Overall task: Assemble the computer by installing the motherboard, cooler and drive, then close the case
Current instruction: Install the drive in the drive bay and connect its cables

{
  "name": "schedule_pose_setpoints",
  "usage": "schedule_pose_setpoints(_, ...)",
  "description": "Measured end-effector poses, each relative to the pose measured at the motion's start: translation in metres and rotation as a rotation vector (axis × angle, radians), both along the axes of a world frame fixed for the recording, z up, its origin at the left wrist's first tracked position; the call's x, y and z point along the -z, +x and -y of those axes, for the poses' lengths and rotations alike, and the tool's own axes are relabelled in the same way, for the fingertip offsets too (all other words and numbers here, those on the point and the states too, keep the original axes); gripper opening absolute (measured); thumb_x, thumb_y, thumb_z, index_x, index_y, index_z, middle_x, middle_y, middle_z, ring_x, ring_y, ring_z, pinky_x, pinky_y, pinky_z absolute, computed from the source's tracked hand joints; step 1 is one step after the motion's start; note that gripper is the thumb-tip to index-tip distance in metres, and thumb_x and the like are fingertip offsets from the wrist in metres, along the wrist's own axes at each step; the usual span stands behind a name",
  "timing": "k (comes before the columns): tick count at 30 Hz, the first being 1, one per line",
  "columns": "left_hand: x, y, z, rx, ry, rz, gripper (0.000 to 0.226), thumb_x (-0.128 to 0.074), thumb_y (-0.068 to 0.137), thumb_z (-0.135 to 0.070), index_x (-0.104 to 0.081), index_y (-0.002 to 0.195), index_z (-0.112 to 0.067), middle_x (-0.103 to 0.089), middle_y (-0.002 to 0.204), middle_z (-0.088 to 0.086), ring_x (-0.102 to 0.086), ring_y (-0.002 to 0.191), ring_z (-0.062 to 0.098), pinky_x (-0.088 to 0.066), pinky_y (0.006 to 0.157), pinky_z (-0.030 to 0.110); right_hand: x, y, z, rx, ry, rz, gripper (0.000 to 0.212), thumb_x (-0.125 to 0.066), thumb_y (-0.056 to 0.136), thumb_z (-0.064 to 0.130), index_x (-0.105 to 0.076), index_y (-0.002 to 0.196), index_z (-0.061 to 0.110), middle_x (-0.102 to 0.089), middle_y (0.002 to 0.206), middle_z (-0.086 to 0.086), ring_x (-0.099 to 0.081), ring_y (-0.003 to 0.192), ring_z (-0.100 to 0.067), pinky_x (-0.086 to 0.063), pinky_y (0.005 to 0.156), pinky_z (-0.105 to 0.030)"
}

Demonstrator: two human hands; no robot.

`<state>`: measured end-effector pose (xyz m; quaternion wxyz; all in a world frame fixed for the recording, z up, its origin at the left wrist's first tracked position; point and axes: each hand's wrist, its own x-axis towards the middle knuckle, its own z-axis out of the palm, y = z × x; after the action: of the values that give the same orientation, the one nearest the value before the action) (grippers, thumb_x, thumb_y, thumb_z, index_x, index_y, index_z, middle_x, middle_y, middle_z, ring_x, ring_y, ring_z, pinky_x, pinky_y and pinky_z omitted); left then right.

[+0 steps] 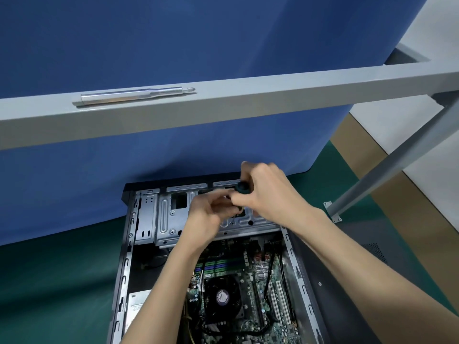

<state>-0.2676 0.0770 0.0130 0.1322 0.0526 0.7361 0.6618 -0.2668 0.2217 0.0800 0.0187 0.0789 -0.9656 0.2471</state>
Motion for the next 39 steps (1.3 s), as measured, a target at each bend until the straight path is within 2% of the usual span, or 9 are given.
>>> schedule_pose_setpoints(5, 0.002, 0.008, -0.006, -0.025, -0.094, -0.074, 0.014, -0.074, 0.075, -0.002, -0.07, 0.078, -0.015, -0.072, 0.073, -0.004, -0.068, 0.076, 0.011, -0.05, 0.071, 0.019, 0.005, 0.0, 0.011, 0.123, 0.166, -0.033, 0.06, -0.061, 0.075, 0.067, -0.038, 0.061, 0.014, -0.043, 0.059, 0.001, -0.041, 0.055, -0.018, -0.028, 0.052, -0.03)
schedule_pose_setpoints(8, 0.004, 0.004, -0.002, 0.042, -0.078, -0.069, 0.025, -0.065, 0.082, 0.003, -0.069, 0.077, -0.021, -0.071, 0.07, -0.012, -0.066, 0.073, -0.001, -0.046, 0.067, 0.01, 0.004, 0.003, 0.005, 0.016, 0.016, 0.014, 0.038, -0.067, 0.075, 0.052, -0.049, 0.083, 0.019, -0.054, 0.063, 0.004, -0.053, 0.06, -0.02, -0.042, 0.054, -0.032)
schedule_pose_setpoints(11, 0.011, 0.002, 0.002, 0.017, -0.056, 0.007, 0.028, -0.081, 0.068, -0.011, -0.069, 0.093, -0.015, -0.072, 0.084, -0.001, -0.067, 0.081, 0.008, -0.05, 0.073, 0.019, 0.007, 0.0, 0.006, 0.052, -0.032, -0.004, 0.041, -0.069, 0.079, 0.041, -0.038, 0.066, 0.018, -0.045, 0.054, 0.001, -0.044, 0.051, -0.019, -0.039, 0.05, -0.033)
schedule_pose_setpoints(15, 0.028, 0.014, -0.007, -0.028, -0.446, -0.111, 0.033, -0.081, 0.06, -0.043, -0.069, 0.083, -0.023, -0.059, 0.082, -0.009, -0.058, 0.076, 0.008, -0.047, 0.069, 0.025, 0.01, -0.007, 0.01, 0.194, 0.135, -0.067, 0.057, -0.063, 0.081, 0.053, -0.028, 0.057, 0.015, -0.036, 0.052, 0.001, -0.034, 0.048, -0.018, -0.019, 0.046, -0.028)
schedule_pose_setpoints(20, 0.041, 0.007, -0.02, -0.077, -0.509, -0.213, 0.007, -0.069, 0.083, -0.02, -0.074, 0.084, -0.015, -0.064, 0.086, -0.001, -0.061, 0.078, 0.022, -0.047, 0.068, 0.033, 0.015, 0.0, 0.006, 0.209, 0.175, -0.065, 0.052, -0.055, 0.081, 0.065, -0.046, 0.067, 0.016, -0.048, 0.059, 0.003, -0.048, 0.059, -0.024, -0.032, 0.049, -0.028)
schedule_pose_setpoints(23, 0.043, 0.002, -0.017, -0.049, -0.461, -0.197, 0.006, -0.067, 0.082, -0.011, -0.073, 0.08, -0.01, -0.064, 0.083, 0.0, -0.06, 0.076, 0.019, -0.045, 0.069, 0.03, 0.004, 0.001, -0.001, 0.039, -0.002, 0.0, 0.029, -0.063, 0.081, 0.045, -0.051, 0.096, 0.022, -0.061, 0.068, 0.004, -0.056, 0.065, -0.021, -0.048, 0.06, -0.034)
schedule_pose_setpoints(30, 0.052, 0.012, -0.013, -0.116, -0.583, -0.222, 0.007, -0.074, 0.079, -0.016, -0.07, 0.081, -0.012, -0.063, 0.083, -0.002, -0.058, 0.073, 0.017, -0.048, 0.067, 0.03, 0.005, -0.005, 0.007, 0.1, 0.153, -0.039, 0.039, -0.061, 0.076, 0.04, -0.031, 0.067, 0.017, -0.042, 0.057, -0.002, -0.042, 0.058, -0.029, -0.026, 0.047, -0.029)
schedule_pose_setpoints(34, 0.054, 0.012, -0.016, -0.107, -0.653, -0.243, 0.008, -0.073, 0.08, -0.018, -0.07, 0.086, -0.013, -0.065, 0.086, -0.002, -0.059, 0.079, 0.019, -0.049, 0.07, 0.032, 0.007, -0.002, 0.003, 0.044, 0.093, -0.019, 0.021, -0.057, 0.085, 0.028, -0.046, 0.098, 0.018, -0.055, 0.066, -0.005, -0.051, 0.063, -0.03, -0.042, 0.056, -0.034)
schedule_pose_setpoints(39, 0.053, 0.01, -0.016, -0.123, -0.583, -0.189, 0.014, -0.074, 0.078, -0.012, -0.07, 0.091, -0.013, -0.065, 0.081, -0.003, -0.06, 0.076, 0.015, -0.052, 0.072, 0.029, -0.003, -0.004, -0.004, -0.029, 0.09, 0.103, 0.03, -0.061, 0.088, 0.037, -0.054, 0.085, 0.008, -0.054, 0.064, -0.004, -0.058, 0.062, -0.027, -0.048, 0.059, -0.034)
